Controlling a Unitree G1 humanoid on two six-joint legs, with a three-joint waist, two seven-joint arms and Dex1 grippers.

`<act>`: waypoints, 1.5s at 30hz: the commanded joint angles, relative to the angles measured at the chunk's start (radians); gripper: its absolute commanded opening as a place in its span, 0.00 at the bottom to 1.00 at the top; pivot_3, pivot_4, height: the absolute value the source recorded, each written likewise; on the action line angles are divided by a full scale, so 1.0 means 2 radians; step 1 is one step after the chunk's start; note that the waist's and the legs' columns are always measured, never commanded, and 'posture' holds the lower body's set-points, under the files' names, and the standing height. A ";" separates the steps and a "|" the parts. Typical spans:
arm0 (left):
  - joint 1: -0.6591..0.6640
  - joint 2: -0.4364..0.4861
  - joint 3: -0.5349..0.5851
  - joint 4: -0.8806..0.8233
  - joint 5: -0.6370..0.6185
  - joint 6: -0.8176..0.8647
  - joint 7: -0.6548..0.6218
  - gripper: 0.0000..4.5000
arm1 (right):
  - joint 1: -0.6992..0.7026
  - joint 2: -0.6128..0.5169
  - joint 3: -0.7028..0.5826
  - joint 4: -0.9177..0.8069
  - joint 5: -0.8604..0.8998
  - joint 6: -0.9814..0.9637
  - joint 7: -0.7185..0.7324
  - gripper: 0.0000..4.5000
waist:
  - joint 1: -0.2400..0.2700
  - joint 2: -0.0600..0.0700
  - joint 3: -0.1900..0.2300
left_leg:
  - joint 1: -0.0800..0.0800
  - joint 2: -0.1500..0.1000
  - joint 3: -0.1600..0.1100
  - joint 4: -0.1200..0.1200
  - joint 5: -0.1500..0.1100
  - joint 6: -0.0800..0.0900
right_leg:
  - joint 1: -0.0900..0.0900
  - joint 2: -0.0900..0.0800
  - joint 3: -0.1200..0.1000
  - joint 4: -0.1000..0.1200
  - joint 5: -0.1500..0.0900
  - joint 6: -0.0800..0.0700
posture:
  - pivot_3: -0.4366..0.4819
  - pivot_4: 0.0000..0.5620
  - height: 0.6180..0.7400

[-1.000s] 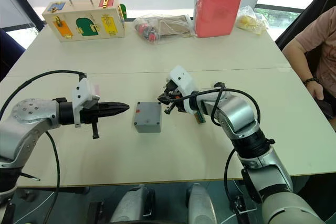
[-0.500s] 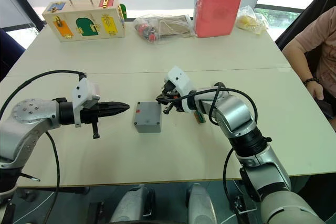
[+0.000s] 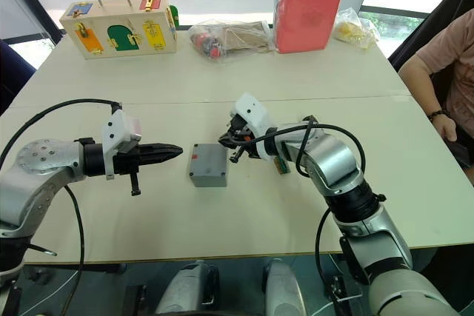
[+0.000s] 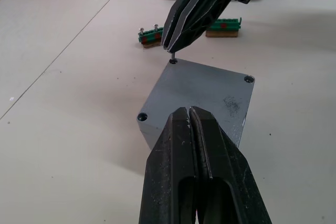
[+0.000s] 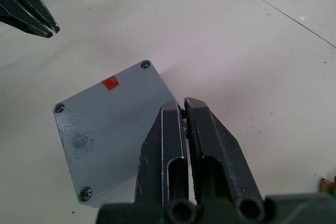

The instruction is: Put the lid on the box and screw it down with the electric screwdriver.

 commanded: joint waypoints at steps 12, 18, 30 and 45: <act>-0.007 0.001 0.006 -0.018 -0.005 0.001 0.004 0.00 | 0.004 -0.002 0.012 0.007 -0.016 -0.022 0.012 0.02 | 0.000 0.000 0.000 | 0.000 0.000 0.000 0.000 0.000 0.000 | 0.000 0.000 0.000 0.000 0.000 0.000 | 0.48 0.27 0.92; -0.004 0.003 0.008 -0.020 -0.006 0.002 0.005 0.00 | 0.006 0.000 0.017 0.016 -0.024 -0.030 0.015 0.02 | 0.000 0.000 0.000 | 0.000 0.000 0.000 0.000 0.000 0.000 | 0.000 0.000 0.000 0.000 0.000 0.000 | 0.48 0.27 0.92; -0.006 0.000 0.006 -0.023 -0.007 0.004 0.010 0.00 | 0.001 0.005 0.022 0.042 -0.033 -0.047 0.022 0.27 | 0.000 0.000 0.000 | 0.000 0.000 0.000 0.000 0.000 0.000 | 0.000 0.000 0.000 0.000 0.000 0.000 | 0.48 0.27 0.92; -0.023 0.006 -0.010 -0.006 0.023 -0.034 -0.004 0.00 | -0.013 -0.023 -0.009 0.003 -0.026 -0.017 0.018 1.00 | 0.001 0.000 0.000 | 0.000 0.000 0.000 0.000 0.000 0.000 | 0.000 0.000 0.000 0.000 0.000 0.000 | 0.48 0.27 0.92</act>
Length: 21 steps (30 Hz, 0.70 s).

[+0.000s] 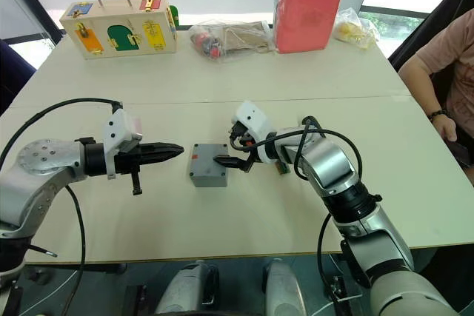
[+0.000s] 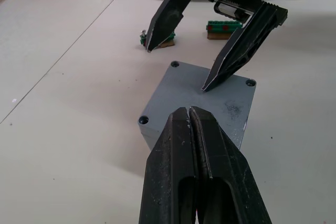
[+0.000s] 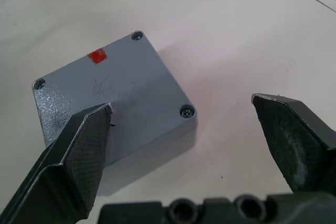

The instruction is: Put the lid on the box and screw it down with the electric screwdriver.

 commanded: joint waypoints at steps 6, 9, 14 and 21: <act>-0.040 0.012 -0.035 0.028 0.081 -0.114 -0.027 0.00 | -0.025 -0.053 -0.062 -0.062 0.020 0.076 -0.005 1.00 | 0.000 0.000 0.000 | 0.000 0.000 0.000 0.000 0.000 0.000 | 0.000 0.000 0.000 0.000 0.000 0.000 | 0.48 0.27 0.92; -0.063 0.007 -0.064 0.054 0.137 -0.197 -0.034 0.00 | -0.033 -0.114 -0.068 -0.076 0.023 0.129 0.005 1.00 | 0.002 0.000 0.000 | 0.000 0.000 0.000 0.000 0.000 0.000 | 0.000 0.000 0.000 0.000 0.000 0.000 | 0.48 0.27 0.92; -0.102 -0.005 -0.105 0.102 0.201 -0.312 -0.044 0.00 | -0.032 -0.225 -0.062 -0.081 0.025 0.168 0.033 1.00 | 0.007 0.000 0.000 | 0.000 -0.001 0.003 0.000 0.000 0.000 | 0.000 -0.001 0.000 -0.001 0.000 0.000 | 0.48 0.27 0.92; -0.163 -0.030 -0.131 0.174 0.237 -0.414 -0.056 0.00 | -0.029 -0.315 -0.037 -0.043 0.011 0.152 0.072 1.00 | 0.006 0.000 0.000 | 0.000 0.000 0.003 0.000 0.000 0.000 | 0.000 0.000 0.000 0.000 0.000 0.000 | 0.48 0.27 0.92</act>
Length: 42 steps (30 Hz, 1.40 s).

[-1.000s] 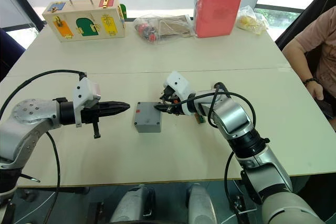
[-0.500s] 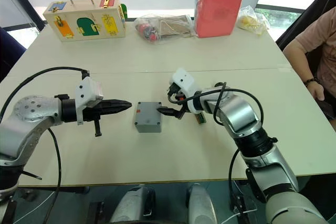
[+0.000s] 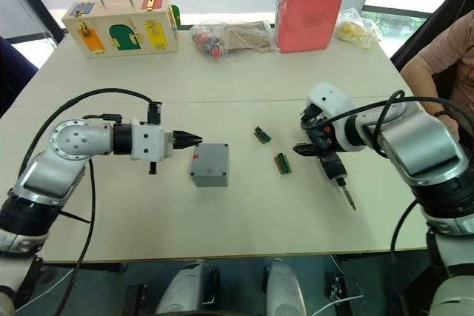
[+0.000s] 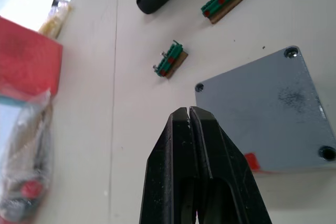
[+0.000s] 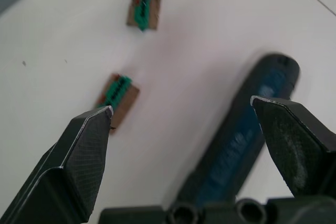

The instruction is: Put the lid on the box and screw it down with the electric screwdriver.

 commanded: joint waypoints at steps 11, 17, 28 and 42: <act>-0.100 -0.074 -0.025 0.105 -0.006 -0.114 -0.034 0.00 | -0.061 -0.061 0.061 0.181 -0.064 0.000 0.036 1.00 | 0.005 0.000 0.000 | -0.001 0.000 0.001 0.000 0.000 0.000 | 0.000 0.000 0.000 0.000 0.000 0.000 | 0.48 0.27 0.92; -0.107 -0.106 -0.009 0.091 -0.074 -0.046 -0.053 0.00 | -0.085 -0.052 0.095 0.232 -0.091 -0.016 0.062 1.00 | 0.003 0.000 0.000 | -0.001 0.000 0.001 0.000 0.000 0.000 | -0.001 0.000 0.000 0.000 0.000 0.000 | 0.48 0.27 0.92; -0.095 -0.104 0.012 0.029 -0.143 0.072 -0.066 0.00 | -0.157 -0.009 0.143 0.271 -0.086 0.040 0.121 1.00 | 0.001 0.000 0.000 | -0.001 0.000 0.000 0.000 0.000 0.000 | -0.001 0.000 0.000 0.000 0.000 0.000 | 0.48 0.27 0.92; -0.063 -0.082 0.053 -0.070 -0.257 0.262 -0.061 0.00 | -0.181 0.013 0.183 0.255 -0.064 0.112 0.124 1.00 | 0.002 0.000 0.000 | -0.001 0.000 0.000 0.001 0.000 0.000 | -0.001 0.000 0.000 0.000 0.000 0.000 | 0.48 0.27 0.92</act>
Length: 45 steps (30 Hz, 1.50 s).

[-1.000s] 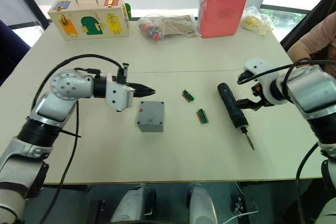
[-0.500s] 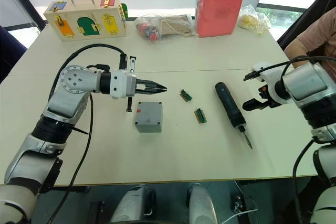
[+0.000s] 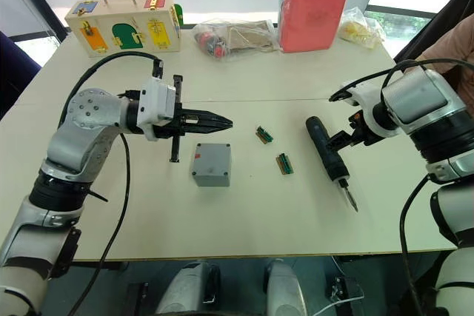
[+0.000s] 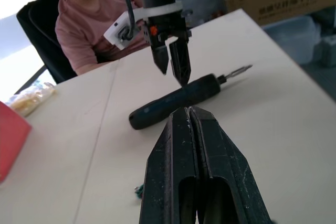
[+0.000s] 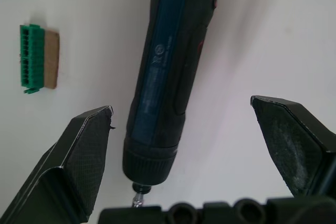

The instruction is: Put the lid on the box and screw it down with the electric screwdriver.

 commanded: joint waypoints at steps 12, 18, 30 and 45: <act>0.036 0.048 0.027 -0.059 -0.044 0.072 -0.019 0.00 | 0.011 0.061 0.019 0.047 0.008 0.020 -0.058 1.00 | 0.000 0.000 0.000 | 0.000 0.000 0.000 0.000 0.000 0.000 | 0.000 0.000 0.000 0.000 0.000 0.000 | 0.48 0.27 0.92; 0.040 0.052 0.032 -0.065 -0.046 0.081 -0.014 0.00 | 0.019 0.072 0.035 0.065 0.008 0.013 -0.068 0.90 | -0.001 0.000 0.000 | 0.000 0.000 0.000 0.000 0.000 0.000 | 0.000 0.000 0.000 0.000 0.000 0.000 | 0.48 0.27 0.92; 0.066 0.076 0.040 -0.066 -0.034 0.087 -0.008 0.00 | -0.043 0.090 -0.012 0.105 0.003 0.011 -0.087 0.41 | -0.008 -0.001 0.000 | 0.000 0.000 0.000 0.000 0.000 0.000 | 0.000 0.000 0.000 0.000 0.000 0.000 | 0.48 0.27 0.92; 0.106 0.103 0.030 -0.023 0.026 0.051 -0.015 0.00 | 0.069 0.296 -0.400 -0.226 0.120 -0.273 -0.221 0.41 | -0.001 0.000 0.000 | -0.005 0.002 -0.001 0.000 0.001 -0.002 | -0.006 0.002 0.000 0.005 0.000 0.000 | 0.48 0.27 0.92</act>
